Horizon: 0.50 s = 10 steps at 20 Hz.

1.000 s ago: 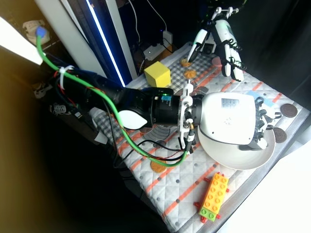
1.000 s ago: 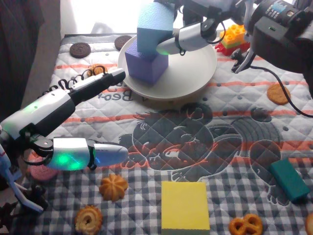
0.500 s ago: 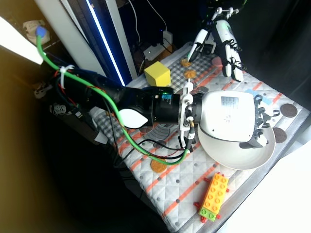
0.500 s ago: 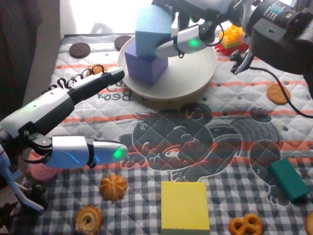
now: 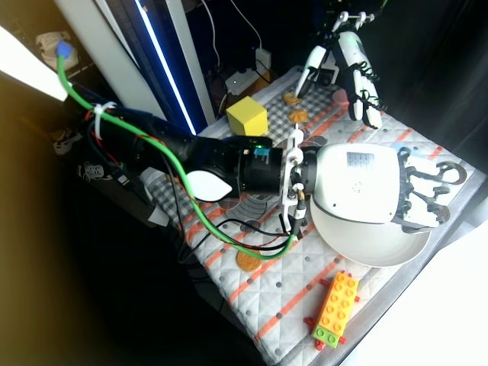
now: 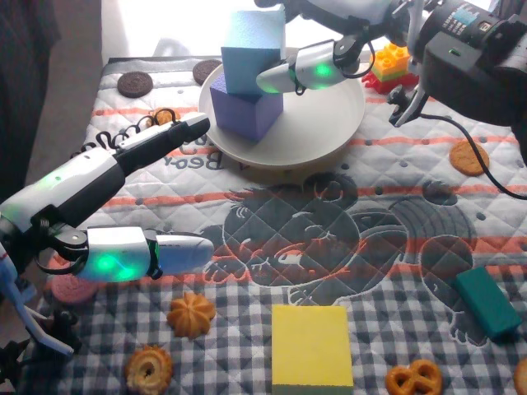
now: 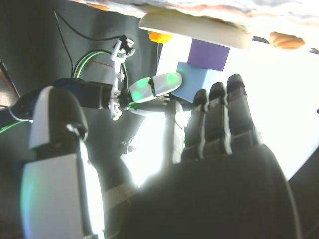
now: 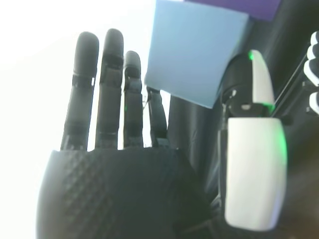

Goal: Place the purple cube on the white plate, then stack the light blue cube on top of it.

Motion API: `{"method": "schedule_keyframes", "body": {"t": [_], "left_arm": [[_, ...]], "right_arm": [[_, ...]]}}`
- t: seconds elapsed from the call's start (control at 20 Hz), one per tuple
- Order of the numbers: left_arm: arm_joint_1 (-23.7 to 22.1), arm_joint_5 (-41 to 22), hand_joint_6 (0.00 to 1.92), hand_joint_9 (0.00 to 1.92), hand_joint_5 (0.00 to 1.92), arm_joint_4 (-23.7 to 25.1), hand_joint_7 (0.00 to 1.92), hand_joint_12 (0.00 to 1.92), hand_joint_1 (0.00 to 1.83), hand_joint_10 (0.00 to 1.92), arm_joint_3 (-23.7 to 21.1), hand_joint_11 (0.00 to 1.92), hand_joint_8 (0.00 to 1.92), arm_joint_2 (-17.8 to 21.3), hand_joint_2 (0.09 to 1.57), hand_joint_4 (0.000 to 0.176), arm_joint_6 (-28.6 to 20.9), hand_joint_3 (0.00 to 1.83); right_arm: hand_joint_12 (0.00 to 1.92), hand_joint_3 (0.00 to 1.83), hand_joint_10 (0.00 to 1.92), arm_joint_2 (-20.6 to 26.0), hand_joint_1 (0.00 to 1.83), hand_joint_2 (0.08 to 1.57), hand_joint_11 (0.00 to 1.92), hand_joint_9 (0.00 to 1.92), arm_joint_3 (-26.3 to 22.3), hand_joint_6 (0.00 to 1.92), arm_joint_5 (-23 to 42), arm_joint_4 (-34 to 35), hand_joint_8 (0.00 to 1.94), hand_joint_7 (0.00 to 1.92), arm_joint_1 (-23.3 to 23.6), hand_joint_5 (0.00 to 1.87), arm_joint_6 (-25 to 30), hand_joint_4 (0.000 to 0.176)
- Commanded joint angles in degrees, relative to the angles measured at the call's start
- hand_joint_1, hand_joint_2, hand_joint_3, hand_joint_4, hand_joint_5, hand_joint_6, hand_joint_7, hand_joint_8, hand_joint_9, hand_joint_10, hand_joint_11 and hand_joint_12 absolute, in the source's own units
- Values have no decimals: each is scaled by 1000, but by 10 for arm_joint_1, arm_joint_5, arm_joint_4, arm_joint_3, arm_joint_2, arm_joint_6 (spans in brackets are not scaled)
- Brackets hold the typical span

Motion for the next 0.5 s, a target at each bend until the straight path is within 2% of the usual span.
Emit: {"method": "schedule_keyframes", "body": {"t": [0.0, 0.05, 0.1, 0.2, 0.25, 0.3, 0.35, 0.4, 0.45], "left_arm": [[-7, -70, 3, 10, 141, 6, 35, 18, 805, 1, 2, 0, 2, 0, 899, 168, -8, 1], [-7, -70, 4, 14, 145, 6, 38, 20, 809, 2, 2, 2, 3, 0, 898, 169, -8, 1], [-7, -70, 6, 18, 151, 6, 43, 22, 815, 4, 2, 3, 4, 0, 896, 172, -8, 0], [-6, -70, 4, 19, 148, 6, 39, 29, 823, 4, 2, 11, 2, 0, 892, 173, -8, 0], [-6, -70, 4, 23, 151, 6, 45, 32, 840, 5, 2, 13, 4, 0, 894, 165, -8, 0], [-6, -71, 3, 23, 149, 5, 45, 34, 840, 4, 2, 12, 3, 0, 894, 166, -8, 0], [-6, -72, 1, 11, 145, 5, 34, 31, 830, 0, 2, 2, 0, 0, 898, 168, -8, 1], [-7, -74, 1, 11, 144, 4, 33, 32, 833, 1, 2, 1, 0, 1, 902, 163, -8, 3], [-7, -76, 0, 14, 144, 3, 36, 37, 838, 2, 2, 7, 1, 1, 904, 156, -8, 3]], "right_arm": [[1209, 0, 75, 3, 751, 986, 374, 649, -1, 0, 65, 12, 0, 461, 2, 199, 3, 42], [1213, 0, 69, 4, 737, 977, 381, 647, -2, 0, 65, 12, 0, 454, 0, 162, 3, 43], [1185, 0, 46, 5, 732, 971, 320, 599, -3, 0, 65, 12, 0, 391, 0, 94, 3, 71], [1160, 0, 4, 7, 690, 916, 219, 499, -5, 0, 65, 12, 0, 265, 0, 8, 3, 92], [1120, 0, 0, 9, 664, 868, 43, 282, -6, 0, 66, 12, 0, 79, 0, 1, 3, 148], [845, 0, 0, 14, 649, 849, 8, 146, -10, 0, 70, 12, 0, 15, 0, 0, 3, 170], [173, 2, 0, 20, 597, 818, 1, 28, -14, 0, 75, 12, 0, 2, 0, 0, 3, 175], [34, 0, 0, 30, 575, 792, 0, 5, -20, 0, 81, 12, 0, 0, -1, 0, 3, 176], [6, 0, 0, 37, 561, 764, 0, 0, -25, 0, 88, 12, 0, 0, -1, 0, 3, 176]]}}
